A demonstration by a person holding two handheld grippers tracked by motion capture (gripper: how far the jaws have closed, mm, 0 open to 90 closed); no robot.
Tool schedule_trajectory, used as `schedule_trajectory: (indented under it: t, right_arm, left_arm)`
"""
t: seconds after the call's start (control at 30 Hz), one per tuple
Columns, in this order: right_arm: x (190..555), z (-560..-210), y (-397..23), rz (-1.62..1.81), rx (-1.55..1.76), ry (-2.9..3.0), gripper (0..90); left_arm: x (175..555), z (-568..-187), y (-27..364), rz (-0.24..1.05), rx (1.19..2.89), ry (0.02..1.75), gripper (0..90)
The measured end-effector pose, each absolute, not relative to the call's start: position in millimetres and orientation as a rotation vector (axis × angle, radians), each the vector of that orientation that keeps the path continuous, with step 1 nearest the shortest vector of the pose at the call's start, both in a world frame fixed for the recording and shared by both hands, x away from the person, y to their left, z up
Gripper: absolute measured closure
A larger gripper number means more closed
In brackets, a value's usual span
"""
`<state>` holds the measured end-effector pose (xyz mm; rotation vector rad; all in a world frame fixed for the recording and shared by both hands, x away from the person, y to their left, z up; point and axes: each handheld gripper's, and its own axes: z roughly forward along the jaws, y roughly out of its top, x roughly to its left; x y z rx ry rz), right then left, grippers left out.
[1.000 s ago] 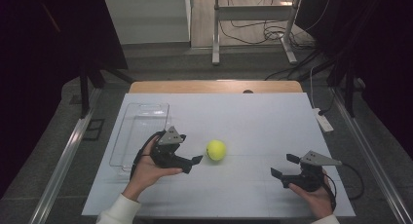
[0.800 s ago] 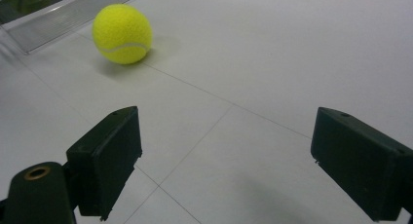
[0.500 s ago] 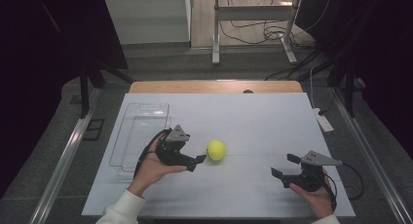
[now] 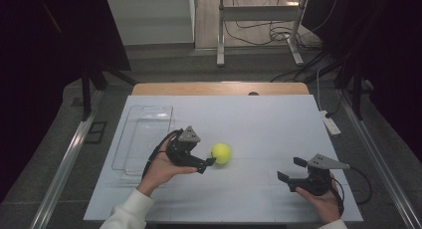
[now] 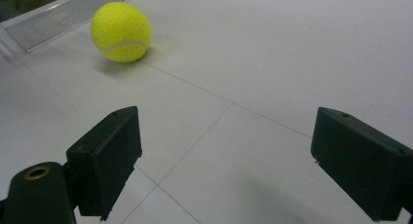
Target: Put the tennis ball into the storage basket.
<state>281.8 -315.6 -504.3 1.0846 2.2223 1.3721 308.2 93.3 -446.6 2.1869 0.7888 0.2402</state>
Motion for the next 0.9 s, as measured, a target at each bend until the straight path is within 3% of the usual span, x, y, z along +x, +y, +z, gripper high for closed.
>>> schedule_trajectory:
  t: [0.9]
  right_arm:
    - [281.9,-504.2,-315.4,1.370,1.079,2.226,11.1]
  left_arm:
    - [326.0,-452.6,72.0,0.185,2.234,0.775,7.7]
